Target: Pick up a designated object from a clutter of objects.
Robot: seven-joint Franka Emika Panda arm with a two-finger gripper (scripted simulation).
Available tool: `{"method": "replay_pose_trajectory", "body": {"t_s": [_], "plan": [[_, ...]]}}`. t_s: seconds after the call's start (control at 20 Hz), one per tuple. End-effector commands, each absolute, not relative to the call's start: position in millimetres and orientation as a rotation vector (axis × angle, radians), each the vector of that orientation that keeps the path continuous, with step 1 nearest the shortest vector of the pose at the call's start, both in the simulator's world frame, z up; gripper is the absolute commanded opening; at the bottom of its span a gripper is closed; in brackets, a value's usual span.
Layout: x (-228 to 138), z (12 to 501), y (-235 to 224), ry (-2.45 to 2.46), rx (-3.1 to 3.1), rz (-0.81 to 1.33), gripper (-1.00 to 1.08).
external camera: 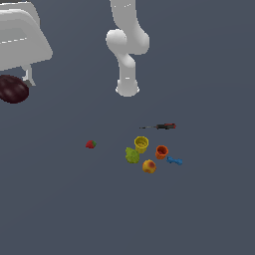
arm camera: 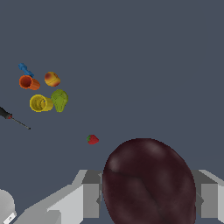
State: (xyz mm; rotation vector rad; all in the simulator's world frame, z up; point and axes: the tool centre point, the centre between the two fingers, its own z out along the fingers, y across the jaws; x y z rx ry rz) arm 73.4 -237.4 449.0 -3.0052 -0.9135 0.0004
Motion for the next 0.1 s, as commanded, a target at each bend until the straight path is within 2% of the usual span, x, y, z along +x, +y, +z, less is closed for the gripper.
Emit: {"method": "replay_pose_trajectory", "body": {"t_s": [0.0,0.05], "plan": [[73.9,451.3,-237.6,-0.914,-3.006,0.000,-1.00],[74.0,451.4,-237.7,-0.914,-3.006,0.000,-1.00]]}}
